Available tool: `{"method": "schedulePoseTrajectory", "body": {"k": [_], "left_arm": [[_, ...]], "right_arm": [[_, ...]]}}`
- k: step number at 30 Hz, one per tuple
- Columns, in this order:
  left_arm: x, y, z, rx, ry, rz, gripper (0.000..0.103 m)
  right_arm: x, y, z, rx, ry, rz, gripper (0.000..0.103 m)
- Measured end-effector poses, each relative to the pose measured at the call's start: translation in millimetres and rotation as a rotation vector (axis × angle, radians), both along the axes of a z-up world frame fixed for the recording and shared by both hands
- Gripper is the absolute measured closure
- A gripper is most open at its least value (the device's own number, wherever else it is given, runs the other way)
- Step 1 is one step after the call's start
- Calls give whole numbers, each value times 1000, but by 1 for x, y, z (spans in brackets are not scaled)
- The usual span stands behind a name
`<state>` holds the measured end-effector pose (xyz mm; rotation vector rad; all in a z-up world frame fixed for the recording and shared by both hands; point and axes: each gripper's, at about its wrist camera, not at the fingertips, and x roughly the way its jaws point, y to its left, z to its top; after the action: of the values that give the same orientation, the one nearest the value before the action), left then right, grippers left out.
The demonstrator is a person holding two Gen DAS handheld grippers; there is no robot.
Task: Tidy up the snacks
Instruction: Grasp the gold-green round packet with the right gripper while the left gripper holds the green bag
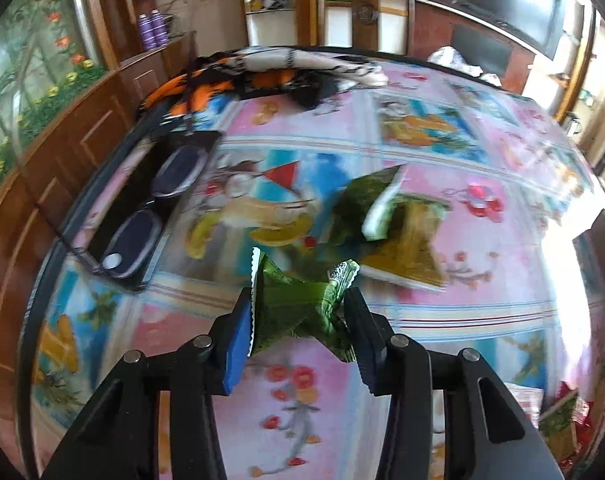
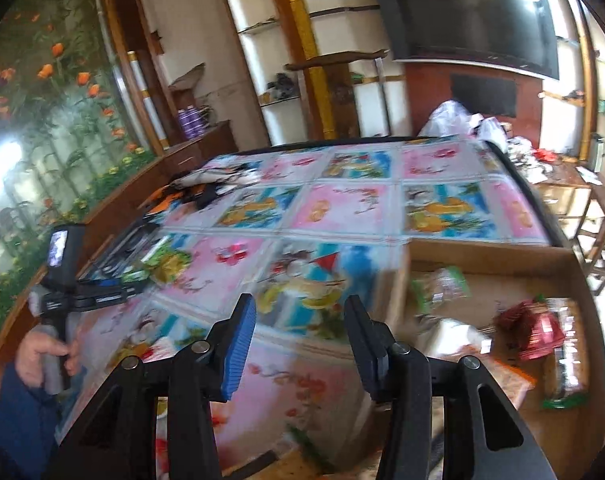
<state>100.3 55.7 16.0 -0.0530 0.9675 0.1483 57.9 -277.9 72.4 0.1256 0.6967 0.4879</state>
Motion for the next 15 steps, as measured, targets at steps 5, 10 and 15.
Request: {"method": "schedulePoseTrajectory", "body": {"k": [5,10,15], "left_arm": [[-3,-12,10,-20,-52,-48,59],[-3,-14,15,-44,-70,-59,59],[-6,-18,21,-63,-90,-83,59]], "right_arm": [[-10,42,-9,28,90,208,53],[-39,95,-25,-41,171,364,53],[-51,118,-41,-81,236,394,53]]}}
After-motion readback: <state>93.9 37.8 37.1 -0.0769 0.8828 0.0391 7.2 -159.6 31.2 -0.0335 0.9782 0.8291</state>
